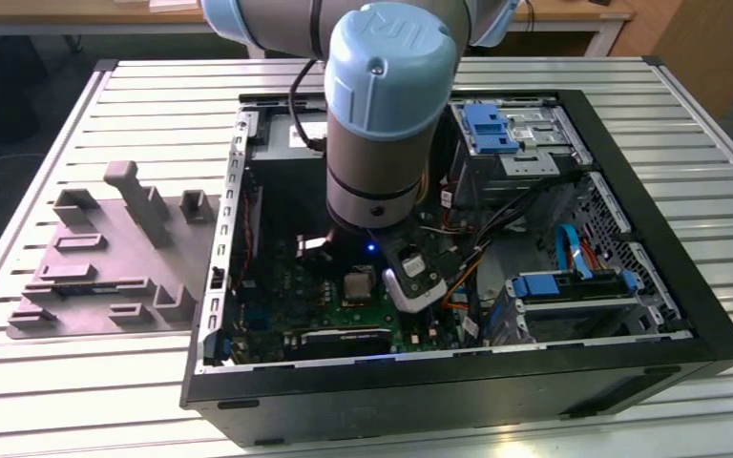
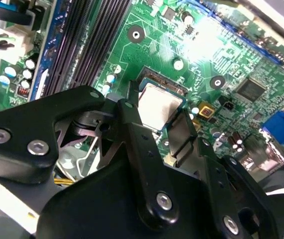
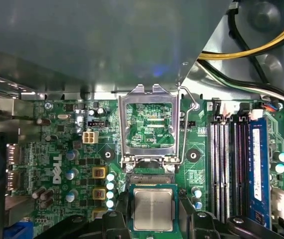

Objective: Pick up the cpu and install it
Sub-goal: 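Place the cpu into insertion slot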

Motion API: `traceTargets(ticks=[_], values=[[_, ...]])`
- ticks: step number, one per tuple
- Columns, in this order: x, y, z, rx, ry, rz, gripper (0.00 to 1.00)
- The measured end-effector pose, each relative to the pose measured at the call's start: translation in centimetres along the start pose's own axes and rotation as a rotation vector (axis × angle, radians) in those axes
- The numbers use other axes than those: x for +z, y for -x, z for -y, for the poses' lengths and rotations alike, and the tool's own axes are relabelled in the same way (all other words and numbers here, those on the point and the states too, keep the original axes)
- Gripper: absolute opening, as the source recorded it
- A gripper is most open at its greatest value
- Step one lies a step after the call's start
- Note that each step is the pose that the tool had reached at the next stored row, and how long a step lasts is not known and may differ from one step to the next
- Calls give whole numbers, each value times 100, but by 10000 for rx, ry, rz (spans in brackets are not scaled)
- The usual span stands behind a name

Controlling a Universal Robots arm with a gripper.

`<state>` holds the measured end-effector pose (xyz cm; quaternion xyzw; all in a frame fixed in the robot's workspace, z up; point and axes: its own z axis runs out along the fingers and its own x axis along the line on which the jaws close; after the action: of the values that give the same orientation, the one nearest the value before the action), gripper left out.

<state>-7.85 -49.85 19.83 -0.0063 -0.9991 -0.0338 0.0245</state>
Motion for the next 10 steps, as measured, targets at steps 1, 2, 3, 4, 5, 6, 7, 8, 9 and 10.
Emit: traceTargets(ticks=[1,2,3,4,5,6,7,8,9,10], values=[[13,0,1,0,0,-1,47],[27,1,2,0,1,0,47],[43,1,3,1,1,0,47],[59,1,4,0,1,0,47],[71,1,5,0,4,0,47],[79,-2,6,0,9,-1,47],[83,-7,6,1,16,-1,47],[84,-13,6,0,24,-2,47],[85,-16,6,-1,35,-2,47],[86,-19,6,-2,45,-1,47]])
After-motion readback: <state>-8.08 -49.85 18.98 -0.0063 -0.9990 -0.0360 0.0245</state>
